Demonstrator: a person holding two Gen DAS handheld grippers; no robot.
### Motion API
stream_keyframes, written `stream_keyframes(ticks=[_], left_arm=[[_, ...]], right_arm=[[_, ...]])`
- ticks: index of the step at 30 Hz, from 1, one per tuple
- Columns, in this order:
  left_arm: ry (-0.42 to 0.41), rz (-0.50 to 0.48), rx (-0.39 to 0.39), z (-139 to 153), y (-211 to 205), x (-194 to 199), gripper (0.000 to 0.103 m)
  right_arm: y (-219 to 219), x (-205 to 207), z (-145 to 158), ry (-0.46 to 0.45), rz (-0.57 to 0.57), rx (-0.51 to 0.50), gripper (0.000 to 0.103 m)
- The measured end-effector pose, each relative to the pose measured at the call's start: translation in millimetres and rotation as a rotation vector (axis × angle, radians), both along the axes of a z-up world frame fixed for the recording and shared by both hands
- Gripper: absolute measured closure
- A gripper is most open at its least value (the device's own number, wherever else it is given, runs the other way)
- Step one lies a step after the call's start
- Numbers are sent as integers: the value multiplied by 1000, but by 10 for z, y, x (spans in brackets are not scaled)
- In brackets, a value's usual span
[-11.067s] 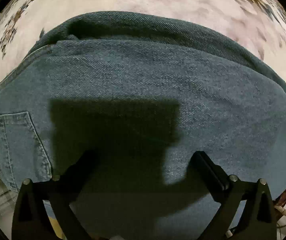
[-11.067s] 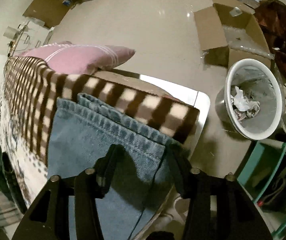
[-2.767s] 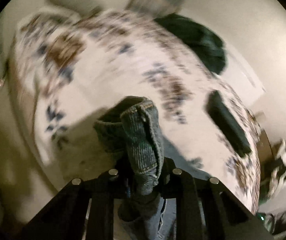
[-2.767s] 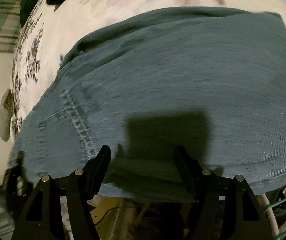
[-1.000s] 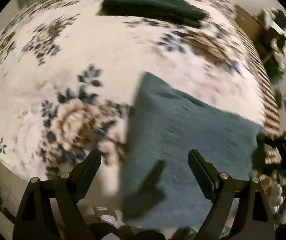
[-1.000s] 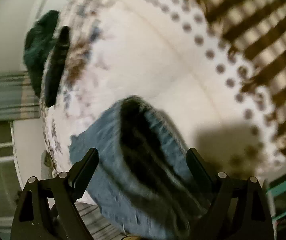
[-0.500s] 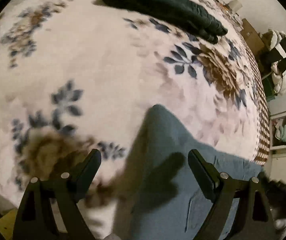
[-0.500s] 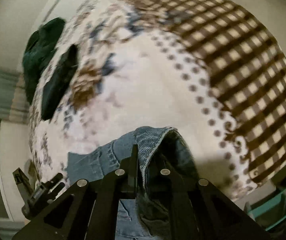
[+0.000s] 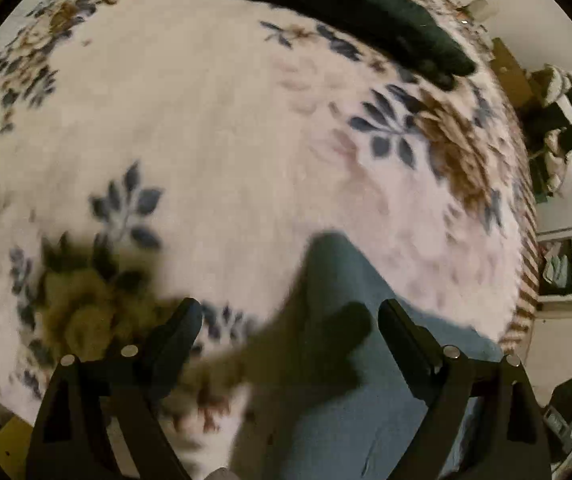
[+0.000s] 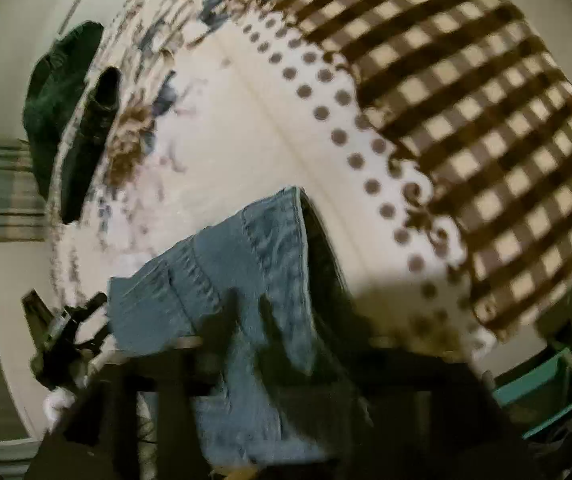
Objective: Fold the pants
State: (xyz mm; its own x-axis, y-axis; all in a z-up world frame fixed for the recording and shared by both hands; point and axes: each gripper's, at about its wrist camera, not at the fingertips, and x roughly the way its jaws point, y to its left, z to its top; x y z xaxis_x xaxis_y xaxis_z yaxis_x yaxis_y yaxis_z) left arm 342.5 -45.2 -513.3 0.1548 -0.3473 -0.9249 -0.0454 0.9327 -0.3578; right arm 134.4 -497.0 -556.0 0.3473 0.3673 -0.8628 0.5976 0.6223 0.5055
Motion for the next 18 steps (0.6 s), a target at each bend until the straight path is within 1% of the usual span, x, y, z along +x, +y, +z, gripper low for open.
stream_keyframes(ticks=[1,2,4,5,6,8,9,10,11,12,13,14,16,17,18], left_arm=[[-3,-8,4,31,1,-71,12],[-5,-17,7,50,8,-145,12],[7,-40,16,72,-24,-333,12],[13,-48,19,66,-39,-405,12],[24,-60,25,43,-71,-471,12],[42,-91,42,-25,-159,-618,12],[49,-100,53,-59,-211,-651,12],[59,-109,59,-104,-243,-689,12],[72,-118,65,-155,-269,-726,12],[77,-124,73,-179,-293,-750,12],[76,-130,80,-199,-296,-768,12],[73,-136,84,-209,-295,-773,12],[70,-147,80,-213,-287,-777,10],[67,-151,71,-207,-289,-774,8],[67,-155,73,-206,-293,-771,8]], right_arm=[[-1,-86,13,7,-7,16,36],[10,-180,-14,34,-19,37,32],[33,-376,-134,102,-48,91,32],[73,-489,-259,149,-74,138,32],[92,-556,-339,171,-98,173,32],[163,-721,-551,185,-198,291,32],[197,-777,-619,164,-243,341,35],[236,-805,-650,131,-275,367,66],[282,-799,-629,127,-275,343,80],[319,-781,-542,112,-266,296,82],[338,-765,-450,91,-253,264,86],[352,-747,-276,57,-230,211,87],[341,-761,1,-9,-205,147,88],[332,-768,83,-12,-185,108,88],[328,-772,70,12,-162,86,88]])
